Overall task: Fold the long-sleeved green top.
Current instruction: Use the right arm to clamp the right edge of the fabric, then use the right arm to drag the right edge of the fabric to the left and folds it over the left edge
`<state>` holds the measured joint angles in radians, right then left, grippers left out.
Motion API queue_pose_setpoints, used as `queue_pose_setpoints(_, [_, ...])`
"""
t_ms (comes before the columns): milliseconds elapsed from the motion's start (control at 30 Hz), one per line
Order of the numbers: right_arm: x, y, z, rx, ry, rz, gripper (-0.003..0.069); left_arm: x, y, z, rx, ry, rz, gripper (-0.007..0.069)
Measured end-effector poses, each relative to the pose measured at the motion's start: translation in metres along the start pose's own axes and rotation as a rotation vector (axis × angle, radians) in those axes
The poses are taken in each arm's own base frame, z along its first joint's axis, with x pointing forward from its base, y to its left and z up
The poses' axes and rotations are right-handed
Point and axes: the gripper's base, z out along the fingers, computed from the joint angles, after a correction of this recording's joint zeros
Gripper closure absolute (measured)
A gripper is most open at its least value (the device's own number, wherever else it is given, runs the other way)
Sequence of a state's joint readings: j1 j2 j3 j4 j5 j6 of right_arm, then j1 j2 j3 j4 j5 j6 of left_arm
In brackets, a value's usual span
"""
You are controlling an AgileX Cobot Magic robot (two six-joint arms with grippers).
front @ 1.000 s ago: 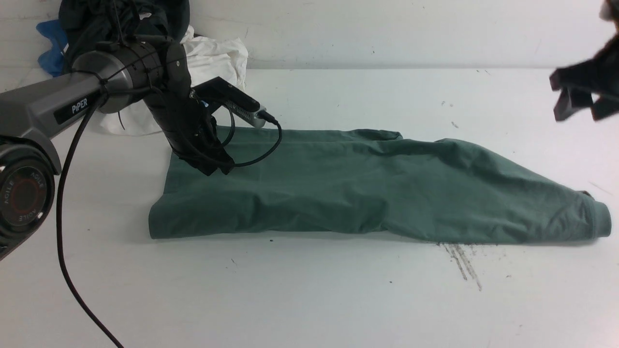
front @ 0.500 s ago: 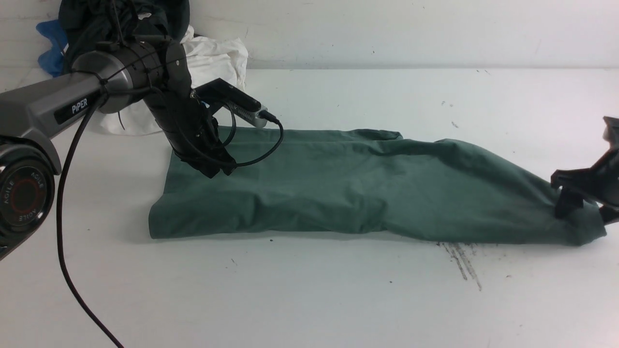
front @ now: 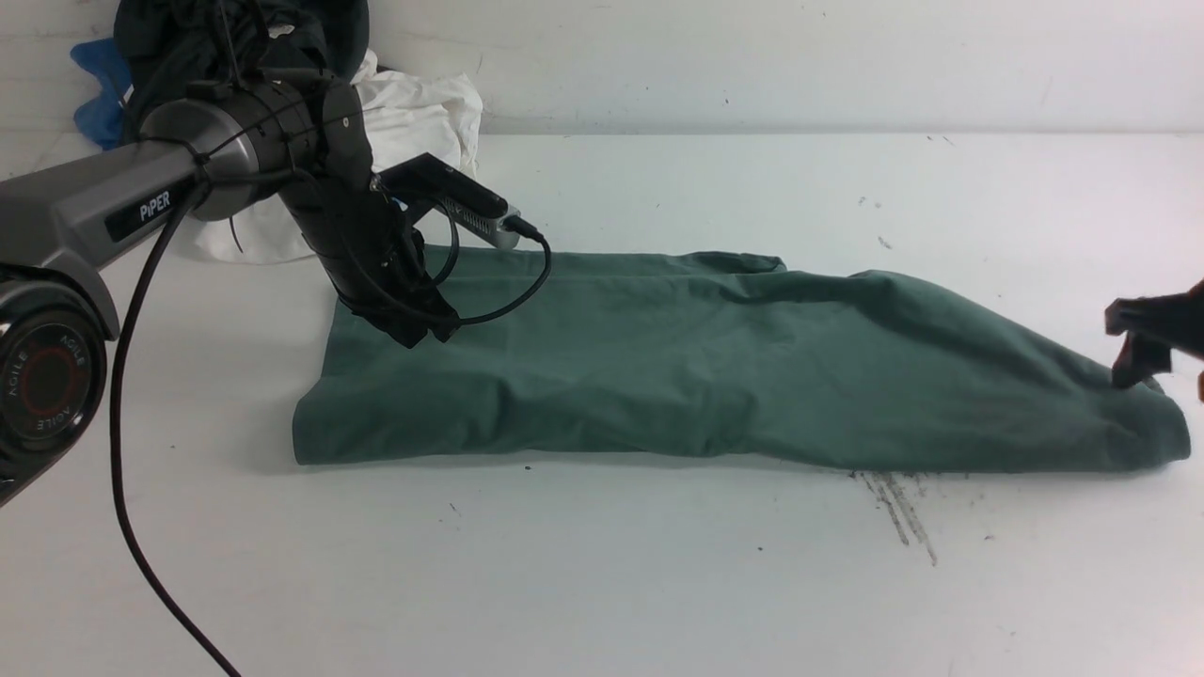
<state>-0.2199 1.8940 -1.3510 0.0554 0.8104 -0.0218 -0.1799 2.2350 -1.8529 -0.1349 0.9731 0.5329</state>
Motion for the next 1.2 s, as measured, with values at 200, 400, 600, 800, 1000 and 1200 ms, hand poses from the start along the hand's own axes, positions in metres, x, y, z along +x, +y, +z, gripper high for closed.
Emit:
queue_pose_setpoints(200, [0.001, -0.012, 0.006, 0.014, 0.012, 0.025, 0.0165, 0.0, 0.0, 0.0, 0.0, 0.0, 0.0, 0.0632])
queue_pose_setpoints(400, [0.013, -0.012, 0.052, -0.005, 0.123, 0.05, 0.0165, 0.0, 0.0, 0.0, 0.0, 0.0, 0.0, 0.0632])
queue_pose_setpoints(600, [0.011, -0.011, 0.056, -0.019, 0.119, 0.036, 0.0172, 0.0, 0.0, 0.0, 0.001, 0.001, 0.002, 0.0632])
queue_pose_setpoints(800, [0.011, -0.001, 0.056, -0.055, 0.116, -0.033, 0.0314, 0.0, 0.0, 0.0, 0.001, 0.001, 0.002, 0.0632])
queue_pose_setpoints(1000, [0.009, 0.004, 0.041, -0.034, 0.096, -0.102, 0.0613, 0.0, 0.0, -0.001, -0.005, 0.003, 0.007, 0.0632])
queue_pose_setpoints(1200, [-0.002, -0.024, -0.03, 0.157, -0.028, -0.133, 0.0628, -0.003, 0.002, -0.036, -0.07, -0.024, 0.043, 0.0632])
